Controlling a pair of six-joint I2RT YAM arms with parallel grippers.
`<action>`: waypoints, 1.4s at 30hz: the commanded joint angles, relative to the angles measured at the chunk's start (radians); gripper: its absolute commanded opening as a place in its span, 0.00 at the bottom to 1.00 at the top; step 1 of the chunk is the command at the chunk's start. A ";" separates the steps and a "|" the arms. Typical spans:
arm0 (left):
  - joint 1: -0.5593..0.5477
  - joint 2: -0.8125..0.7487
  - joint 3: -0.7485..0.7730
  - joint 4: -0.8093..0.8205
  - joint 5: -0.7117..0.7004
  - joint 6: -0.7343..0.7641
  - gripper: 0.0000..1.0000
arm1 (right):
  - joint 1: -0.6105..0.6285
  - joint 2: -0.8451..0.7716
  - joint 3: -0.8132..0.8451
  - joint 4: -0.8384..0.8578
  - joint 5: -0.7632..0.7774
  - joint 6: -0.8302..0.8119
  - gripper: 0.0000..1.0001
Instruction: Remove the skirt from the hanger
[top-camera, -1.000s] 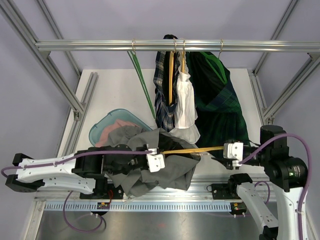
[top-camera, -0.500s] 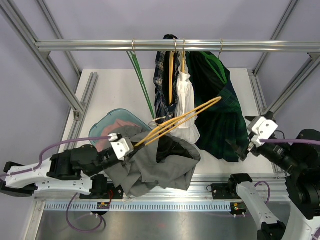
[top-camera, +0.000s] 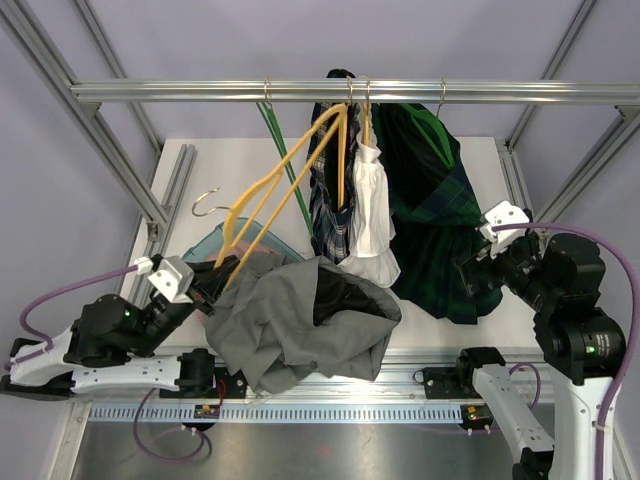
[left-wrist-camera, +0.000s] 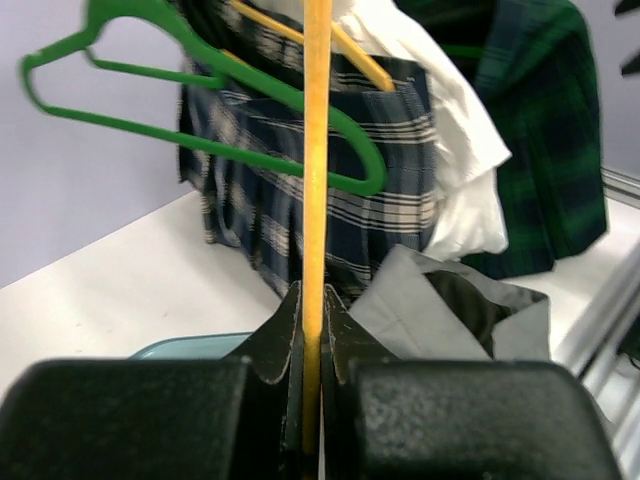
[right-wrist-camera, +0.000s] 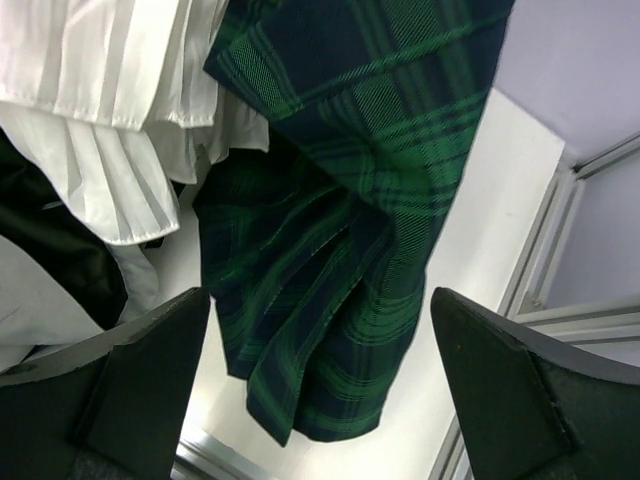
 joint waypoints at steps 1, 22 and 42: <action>0.000 -0.069 -0.019 0.077 -0.114 0.044 0.00 | -0.004 -0.026 -0.058 0.092 -0.003 0.043 0.99; 0.000 -0.310 0.012 -0.380 -0.329 -0.094 0.00 | -0.006 -0.066 -0.266 0.205 -0.070 0.083 0.99; -0.002 0.290 0.350 -0.709 -0.736 -0.694 0.00 | -0.006 -0.091 -0.304 0.195 -0.124 0.086 1.00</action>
